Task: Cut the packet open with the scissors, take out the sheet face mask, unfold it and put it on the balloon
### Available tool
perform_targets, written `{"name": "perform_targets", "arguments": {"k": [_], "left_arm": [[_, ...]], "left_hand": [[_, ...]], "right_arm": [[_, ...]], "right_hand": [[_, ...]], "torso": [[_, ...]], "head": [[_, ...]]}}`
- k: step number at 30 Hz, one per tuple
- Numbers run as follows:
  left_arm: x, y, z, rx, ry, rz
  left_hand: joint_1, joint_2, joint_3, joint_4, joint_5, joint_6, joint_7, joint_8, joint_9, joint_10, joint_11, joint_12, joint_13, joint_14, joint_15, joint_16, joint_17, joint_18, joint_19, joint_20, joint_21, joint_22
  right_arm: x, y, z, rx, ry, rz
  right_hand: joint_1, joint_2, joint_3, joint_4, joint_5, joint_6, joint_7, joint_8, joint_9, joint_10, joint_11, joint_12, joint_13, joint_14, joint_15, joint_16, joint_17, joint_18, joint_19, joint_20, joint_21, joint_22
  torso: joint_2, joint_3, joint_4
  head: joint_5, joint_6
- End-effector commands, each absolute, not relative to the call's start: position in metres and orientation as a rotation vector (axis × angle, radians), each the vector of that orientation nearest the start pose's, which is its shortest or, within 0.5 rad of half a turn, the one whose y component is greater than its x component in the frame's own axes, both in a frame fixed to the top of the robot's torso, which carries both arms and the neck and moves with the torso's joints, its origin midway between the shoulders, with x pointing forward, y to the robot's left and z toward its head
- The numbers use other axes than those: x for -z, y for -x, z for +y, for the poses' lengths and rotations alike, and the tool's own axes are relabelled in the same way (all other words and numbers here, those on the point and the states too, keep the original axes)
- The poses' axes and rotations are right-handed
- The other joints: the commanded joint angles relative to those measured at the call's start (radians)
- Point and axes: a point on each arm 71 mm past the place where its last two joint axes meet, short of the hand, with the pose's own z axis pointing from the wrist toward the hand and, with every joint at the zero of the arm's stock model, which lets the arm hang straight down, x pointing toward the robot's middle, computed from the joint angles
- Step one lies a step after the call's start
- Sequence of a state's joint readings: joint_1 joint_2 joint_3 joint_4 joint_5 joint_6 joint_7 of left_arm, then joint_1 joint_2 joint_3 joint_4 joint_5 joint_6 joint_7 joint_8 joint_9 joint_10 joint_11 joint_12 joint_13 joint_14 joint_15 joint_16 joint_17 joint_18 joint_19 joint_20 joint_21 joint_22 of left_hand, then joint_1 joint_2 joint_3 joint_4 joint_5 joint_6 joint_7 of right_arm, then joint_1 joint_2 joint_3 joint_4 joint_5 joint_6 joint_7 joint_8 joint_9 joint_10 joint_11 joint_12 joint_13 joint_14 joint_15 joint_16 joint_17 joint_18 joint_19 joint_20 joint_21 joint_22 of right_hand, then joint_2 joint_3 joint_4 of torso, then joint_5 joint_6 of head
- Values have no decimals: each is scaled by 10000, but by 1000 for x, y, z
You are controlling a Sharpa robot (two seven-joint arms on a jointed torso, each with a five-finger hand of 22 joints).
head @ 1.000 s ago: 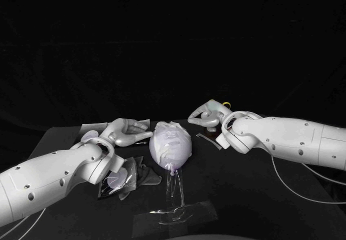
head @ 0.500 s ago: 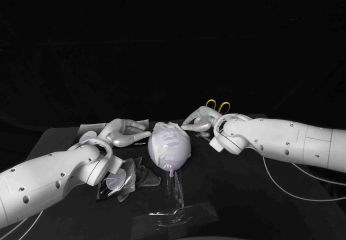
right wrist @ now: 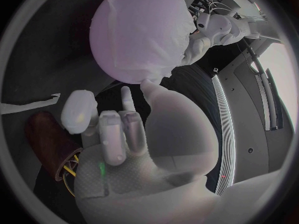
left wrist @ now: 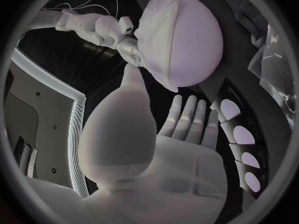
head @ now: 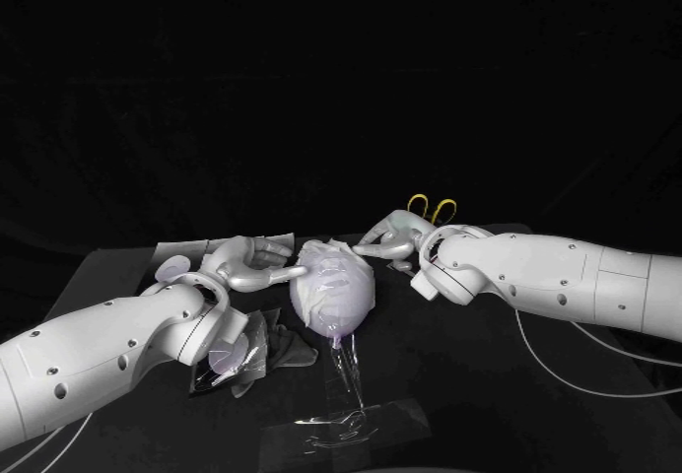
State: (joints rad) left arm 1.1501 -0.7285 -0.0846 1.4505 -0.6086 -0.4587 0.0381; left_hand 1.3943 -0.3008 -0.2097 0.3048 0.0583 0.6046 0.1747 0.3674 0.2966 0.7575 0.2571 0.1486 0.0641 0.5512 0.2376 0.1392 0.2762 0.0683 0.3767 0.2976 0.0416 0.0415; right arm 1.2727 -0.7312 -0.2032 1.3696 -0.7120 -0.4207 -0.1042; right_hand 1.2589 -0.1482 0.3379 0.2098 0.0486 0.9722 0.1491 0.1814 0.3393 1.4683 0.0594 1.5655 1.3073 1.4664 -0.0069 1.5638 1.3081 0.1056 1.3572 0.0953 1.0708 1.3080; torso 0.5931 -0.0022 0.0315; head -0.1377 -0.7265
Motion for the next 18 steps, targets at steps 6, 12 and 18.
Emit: {"name": "perform_targets", "arguments": {"k": [6, 12, 18], "left_arm": [[233, -487, 167, 10233, 6635, 18017], [234, -490, 165, 10021, 6531, 18040], [235, -492, 161, 9865, 6399, 18110]], "left_hand": [[-123, -24, -84, -18, 45, -215, 1206, -62, -46, -230, 20, -71, 4, -396, 34, -130, -174, -129, -256, -5, -36, -18], [24, -1, -54, -18, 57, -267, 1208, -38, -51, -296, 29, -56, 19, -381, 49, -121, -163, -120, -317, -11, -31, -15], [194, 31, -15, -17, 66, -254, 1210, 54, -27, -291, 26, 13, 42, -176, 46, -33, -74, -112, -349, -15, -21, -9]], "right_arm": [[221, -507, -203, -8357, -5767, 18354], [217, -506, -202, -8513, -5719, 18192], [215, -506, -201, -8626, -5677, 18080]], "right_hand": [[-87, 53, -86, 46, -3, -28, -12, -33, -12, 1025, 68, 53, 2635, 1044, 65, 70, 2627, -87, 12, 61, 14, 322], [-57, 76, -99, 51, -3, -16, -15, -32, -12, 1025, 66, 53, 2635, 1044, 63, 70, 2627, -84, 7, 61, 8, 324], [-34, 89, -108, 52, -3, -9, -17, -31, -12, 1025, 64, 53, 2635, 1044, 62, 70, 2627, -83, 5, 62, 4, 325]], "torso": [[102, 8, -12], [109, 10, -19], [129, 16, -13]], "head": [[30, 44], [36, 35], [39, 46]]}}
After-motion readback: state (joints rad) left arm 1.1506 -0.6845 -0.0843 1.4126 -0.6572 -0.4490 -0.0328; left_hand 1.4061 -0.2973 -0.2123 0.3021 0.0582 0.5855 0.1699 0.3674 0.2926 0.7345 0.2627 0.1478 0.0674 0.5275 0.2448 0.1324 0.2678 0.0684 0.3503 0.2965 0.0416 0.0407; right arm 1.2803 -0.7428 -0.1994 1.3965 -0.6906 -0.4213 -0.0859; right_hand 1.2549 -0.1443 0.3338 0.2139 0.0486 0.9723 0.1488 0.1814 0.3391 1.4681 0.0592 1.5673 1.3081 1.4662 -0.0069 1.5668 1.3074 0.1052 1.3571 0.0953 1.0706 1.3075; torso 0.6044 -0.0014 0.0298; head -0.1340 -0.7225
